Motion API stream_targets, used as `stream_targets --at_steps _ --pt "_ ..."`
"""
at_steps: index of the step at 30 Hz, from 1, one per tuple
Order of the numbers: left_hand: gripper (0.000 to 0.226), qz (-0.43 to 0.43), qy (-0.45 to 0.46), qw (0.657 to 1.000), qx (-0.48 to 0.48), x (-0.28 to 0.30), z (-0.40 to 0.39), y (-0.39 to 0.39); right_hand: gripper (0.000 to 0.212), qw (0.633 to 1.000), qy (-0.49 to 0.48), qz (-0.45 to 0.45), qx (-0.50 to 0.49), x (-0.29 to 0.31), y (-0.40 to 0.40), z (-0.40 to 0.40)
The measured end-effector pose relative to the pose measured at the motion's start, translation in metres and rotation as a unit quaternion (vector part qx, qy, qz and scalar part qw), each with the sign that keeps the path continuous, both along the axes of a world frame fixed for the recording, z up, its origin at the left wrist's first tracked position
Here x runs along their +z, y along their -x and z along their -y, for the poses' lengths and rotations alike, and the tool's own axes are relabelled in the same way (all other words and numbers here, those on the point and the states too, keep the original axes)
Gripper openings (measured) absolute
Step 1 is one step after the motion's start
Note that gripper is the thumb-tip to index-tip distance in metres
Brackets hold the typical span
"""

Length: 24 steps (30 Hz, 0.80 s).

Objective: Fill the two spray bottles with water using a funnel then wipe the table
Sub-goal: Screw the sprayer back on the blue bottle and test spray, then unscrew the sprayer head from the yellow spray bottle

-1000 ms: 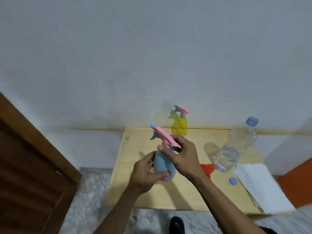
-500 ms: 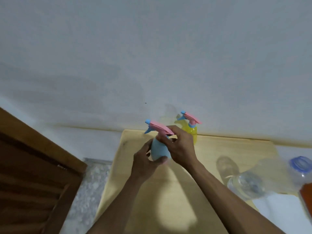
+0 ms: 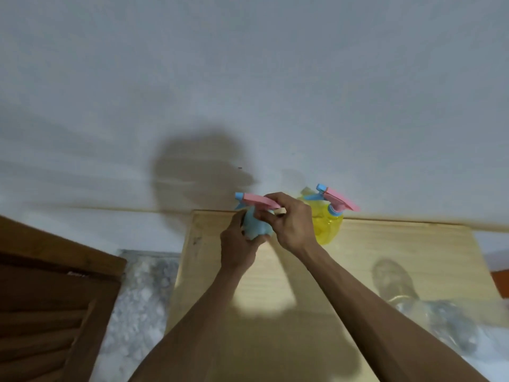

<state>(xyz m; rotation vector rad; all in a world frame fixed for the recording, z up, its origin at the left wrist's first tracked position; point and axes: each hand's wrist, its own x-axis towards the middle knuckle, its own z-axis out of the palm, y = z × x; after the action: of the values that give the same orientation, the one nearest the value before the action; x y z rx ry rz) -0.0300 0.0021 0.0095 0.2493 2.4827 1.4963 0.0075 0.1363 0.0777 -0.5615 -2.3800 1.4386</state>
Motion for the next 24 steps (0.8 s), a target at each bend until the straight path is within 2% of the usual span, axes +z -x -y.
stream_targets --at_steps 9,13,17,19,21,24 --pt "0.073 0.048 0.001 0.999 0.013 -0.010 -0.008 0.010 0.021 1.000 -0.011 0.028 -0.007 -0.009 0.011 -0.002" --pt "0.070 0.044 0.009 0.999 0.007 -0.009 -0.007 0.009 0.022 0.999 -0.019 0.025 -0.005 -0.011 0.012 0.000" --pt "0.073 0.034 0.032 0.999 -0.016 -0.005 -0.006 0.009 0.043 0.999 0.000 0.030 -0.024 -0.007 0.005 0.001" --pt "0.076 0.028 0.077 0.996 -0.016 -0.006 -0.004 0.006 0.047 0.998 0.033 0.021 -0.055 -0.003 -0.009 0.000" --pt "0.069 0.017 0.140 0.990 0.014 -0.009 -0.002 -0.007 0.036 0.992 0.057 -0.007 -0.108 0.003 -0.033 0.000" --pt "0.050 0.049 0.134 0.988 0.059 -0.005 -0.007 -0.040 0.033 0.974 0.033 -0.060 -0.218 0.010 -0.076 -0.008"
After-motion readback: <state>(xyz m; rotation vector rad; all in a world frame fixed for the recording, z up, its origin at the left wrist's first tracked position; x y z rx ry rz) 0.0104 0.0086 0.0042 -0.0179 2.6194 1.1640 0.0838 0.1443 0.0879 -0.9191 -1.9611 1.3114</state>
